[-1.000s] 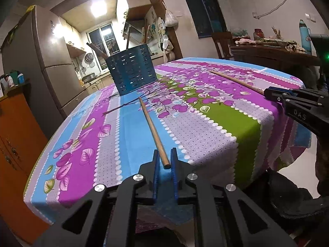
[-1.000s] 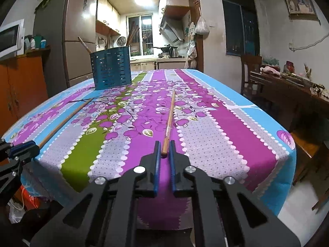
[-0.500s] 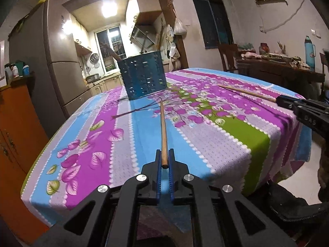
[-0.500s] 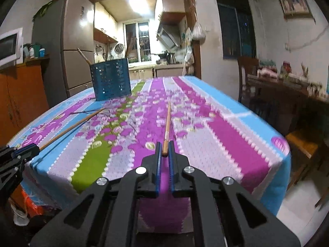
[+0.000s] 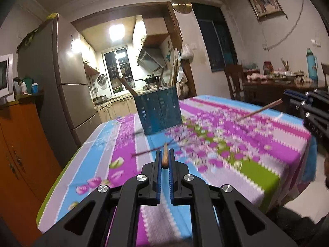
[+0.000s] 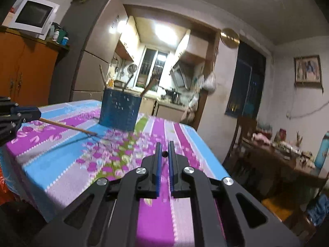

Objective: Organize utensils
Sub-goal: 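Lift the chopsticks and carry them toward the blue holder with both tools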

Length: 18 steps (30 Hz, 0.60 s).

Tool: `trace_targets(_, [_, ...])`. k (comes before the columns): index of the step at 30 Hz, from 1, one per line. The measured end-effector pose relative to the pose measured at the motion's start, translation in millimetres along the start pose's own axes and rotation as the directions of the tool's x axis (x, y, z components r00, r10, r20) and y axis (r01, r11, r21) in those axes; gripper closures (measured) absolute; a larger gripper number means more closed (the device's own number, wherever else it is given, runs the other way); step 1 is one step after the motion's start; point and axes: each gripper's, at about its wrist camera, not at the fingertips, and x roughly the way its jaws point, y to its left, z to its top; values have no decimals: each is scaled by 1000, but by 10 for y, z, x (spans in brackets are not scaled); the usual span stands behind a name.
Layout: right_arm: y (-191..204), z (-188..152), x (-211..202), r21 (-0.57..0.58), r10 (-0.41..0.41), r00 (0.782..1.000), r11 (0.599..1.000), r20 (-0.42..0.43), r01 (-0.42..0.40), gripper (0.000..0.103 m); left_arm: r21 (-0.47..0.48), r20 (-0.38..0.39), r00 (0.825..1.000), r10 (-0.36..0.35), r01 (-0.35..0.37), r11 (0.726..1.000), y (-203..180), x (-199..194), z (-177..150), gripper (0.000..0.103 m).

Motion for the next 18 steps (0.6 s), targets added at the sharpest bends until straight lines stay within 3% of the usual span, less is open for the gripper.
trace_targets(10, [-334, 570, 287, 67, 79, 994, 994, 70, -83, 98, -82, 37, 998, -60, 63, 995, 432, 200, 603, 96])
trace_targets(18, [-490, 1055, 619, 82, 161, 982, 982, 96, -169, 98, -96, 83, 992, -90, 98, 991, 672, 377, 1106, 96])
